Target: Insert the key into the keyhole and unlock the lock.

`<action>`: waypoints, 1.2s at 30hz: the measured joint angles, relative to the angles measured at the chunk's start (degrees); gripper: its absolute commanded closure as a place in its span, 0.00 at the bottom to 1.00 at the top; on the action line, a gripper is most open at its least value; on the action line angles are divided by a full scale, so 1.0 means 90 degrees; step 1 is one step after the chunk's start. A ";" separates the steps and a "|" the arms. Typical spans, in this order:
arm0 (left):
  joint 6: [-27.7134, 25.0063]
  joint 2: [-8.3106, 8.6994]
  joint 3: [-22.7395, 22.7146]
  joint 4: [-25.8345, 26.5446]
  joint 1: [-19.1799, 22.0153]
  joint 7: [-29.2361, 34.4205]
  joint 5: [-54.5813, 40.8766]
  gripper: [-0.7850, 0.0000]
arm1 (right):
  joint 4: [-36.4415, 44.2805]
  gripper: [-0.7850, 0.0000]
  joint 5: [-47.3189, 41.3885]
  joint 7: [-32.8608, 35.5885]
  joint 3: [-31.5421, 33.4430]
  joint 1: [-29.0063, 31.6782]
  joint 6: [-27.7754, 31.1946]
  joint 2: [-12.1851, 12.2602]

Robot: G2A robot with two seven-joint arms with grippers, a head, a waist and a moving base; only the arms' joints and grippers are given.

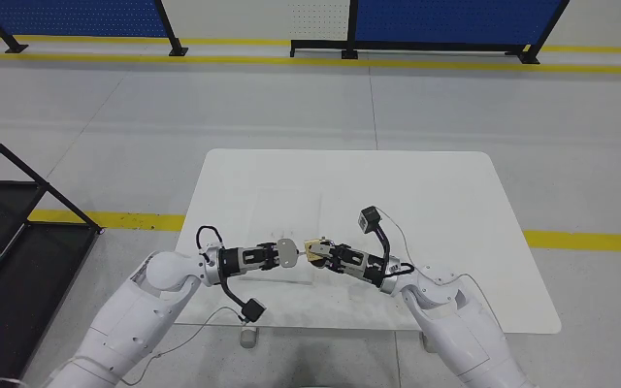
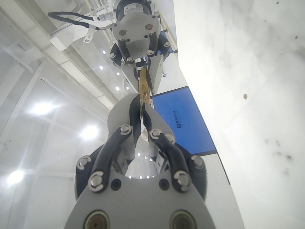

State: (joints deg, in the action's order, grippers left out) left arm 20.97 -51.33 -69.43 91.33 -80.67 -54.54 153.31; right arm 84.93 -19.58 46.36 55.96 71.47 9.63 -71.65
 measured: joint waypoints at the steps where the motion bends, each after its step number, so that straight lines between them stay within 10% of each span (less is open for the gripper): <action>1: 0.0000 -0.0002 0.0007 -0.0002 0.0003 0.0013 0.0013 1.00 | 0.0000 1.00 0.0000 0.0000 0.0000 0.0000 0.0000 0.0000; 36: -0.0158 -0.0030 0.0025 0.0094 -0.0111 0.0404 0.0224 1.00 | 0.0000 1.00 0.0000 0.0000 0.0000 0.0000 0.0000 0.0000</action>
State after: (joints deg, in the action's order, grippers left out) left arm 19.55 -51.60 -69.20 92.18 -81.67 -50.91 155.32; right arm 84.93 -19.58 46.36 55.96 71.47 9.63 -71.65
